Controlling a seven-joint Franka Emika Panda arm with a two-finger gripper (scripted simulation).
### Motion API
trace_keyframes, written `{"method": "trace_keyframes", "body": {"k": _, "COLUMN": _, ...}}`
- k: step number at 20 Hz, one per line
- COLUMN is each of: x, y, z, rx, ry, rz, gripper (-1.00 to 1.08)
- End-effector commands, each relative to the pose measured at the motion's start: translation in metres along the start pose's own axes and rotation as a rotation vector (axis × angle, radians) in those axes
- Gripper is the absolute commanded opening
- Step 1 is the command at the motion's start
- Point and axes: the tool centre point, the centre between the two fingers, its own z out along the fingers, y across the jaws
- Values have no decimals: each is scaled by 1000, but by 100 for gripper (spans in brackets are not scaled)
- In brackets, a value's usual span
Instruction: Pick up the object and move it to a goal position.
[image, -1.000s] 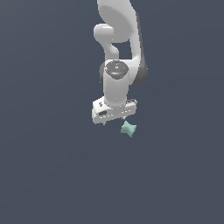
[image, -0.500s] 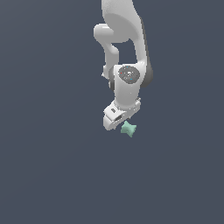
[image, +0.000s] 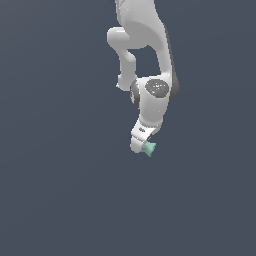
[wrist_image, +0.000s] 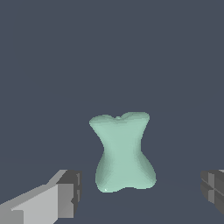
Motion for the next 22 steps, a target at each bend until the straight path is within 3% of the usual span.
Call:
{"method": "trace_keyframes", "body": {"k": 1, "x": 4, "y": -4, "z": 2, "rx": -1, "ry": 3, "rz": -47, "gripper": 100}}
{"method": "trace_keyframes", "body": {"k": 13, "x": 8, "y": -9, "z": 8, "rx": -1, "ry": 7, "rz": -100, "gripper": 100}}
{"method": "trace_keyframes", "body": {"k": 22, "x": 8, "y": -10, "z": 48, "rx": -1, "ry": 7, "rz": -105, "gripper": 100}}
